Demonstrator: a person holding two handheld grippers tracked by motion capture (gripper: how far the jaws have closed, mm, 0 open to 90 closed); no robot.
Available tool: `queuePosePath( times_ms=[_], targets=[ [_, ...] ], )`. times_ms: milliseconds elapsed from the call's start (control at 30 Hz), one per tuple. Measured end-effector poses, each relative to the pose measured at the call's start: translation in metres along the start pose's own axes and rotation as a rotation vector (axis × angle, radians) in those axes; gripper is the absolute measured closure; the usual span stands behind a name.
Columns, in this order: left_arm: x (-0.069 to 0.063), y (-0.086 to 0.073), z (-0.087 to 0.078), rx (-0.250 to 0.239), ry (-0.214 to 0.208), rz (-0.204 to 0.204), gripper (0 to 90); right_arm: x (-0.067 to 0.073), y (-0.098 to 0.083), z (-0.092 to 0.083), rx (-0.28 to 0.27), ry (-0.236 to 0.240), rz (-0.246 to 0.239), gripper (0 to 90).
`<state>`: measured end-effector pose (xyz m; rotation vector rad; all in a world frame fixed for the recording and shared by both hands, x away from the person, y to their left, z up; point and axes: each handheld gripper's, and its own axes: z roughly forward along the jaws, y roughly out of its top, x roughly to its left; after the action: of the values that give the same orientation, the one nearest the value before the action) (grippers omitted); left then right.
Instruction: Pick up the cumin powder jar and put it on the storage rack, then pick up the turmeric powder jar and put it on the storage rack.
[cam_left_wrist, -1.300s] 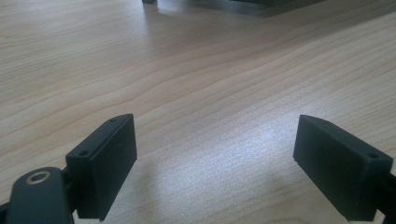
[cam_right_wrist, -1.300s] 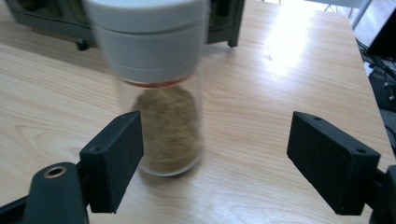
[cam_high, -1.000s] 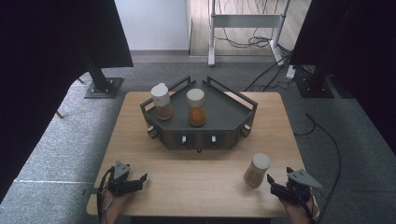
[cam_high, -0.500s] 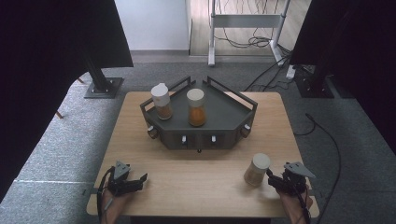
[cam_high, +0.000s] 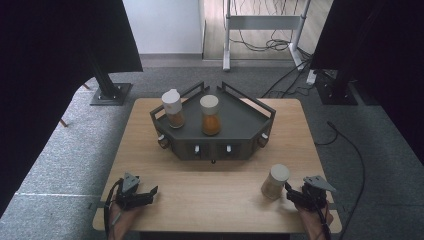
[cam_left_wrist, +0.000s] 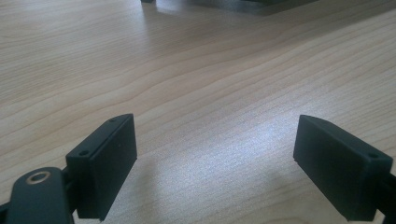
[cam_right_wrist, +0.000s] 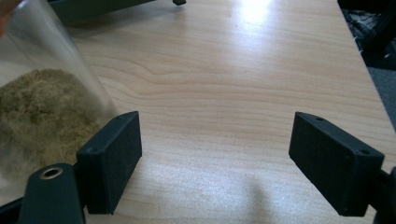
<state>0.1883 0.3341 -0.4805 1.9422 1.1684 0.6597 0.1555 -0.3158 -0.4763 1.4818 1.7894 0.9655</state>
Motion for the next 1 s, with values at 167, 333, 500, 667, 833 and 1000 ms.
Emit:
queuePosePath(
  times_ms=[167,333,500,667,833,1000],
  targets=[
    [0.001,0.000,0.000,0.000,-0.003,-0.002,13.0,-0.001,-0.001,-0.002,-0.013,0.003,0.013,17.0],
    [0.001,0.000,0.000,-0.003,-0.006,0.001,13.0,-0.003,-0.002,-0.003,-0.015,0.009,0.027,17.0],
    [0.001,-0.001,-0.001,-0.004,-0.008,-0.001,13.0,-0.003,-0.004,-0.006,-0.025,0.013,0.037,17.0],
    [0.001,-0.001,-0.001,-0.005,-0.008,-0.002,13.0,0.001,-0.008,-0.014,-0.055,0.017,0.026,17.1],
    [0.001,-0.001,0.000,-0.002,-0.007,0.000,13.0,0.005,-0.013,-0.025,-0.078,0.029,0.010,17.1],
    [0.000,0.000,0.000,0.000,-0.006,0.002,13.0,0.010,-0.018,-0.034,-0.089,0.053,-0.010,17.0]
  ],
)
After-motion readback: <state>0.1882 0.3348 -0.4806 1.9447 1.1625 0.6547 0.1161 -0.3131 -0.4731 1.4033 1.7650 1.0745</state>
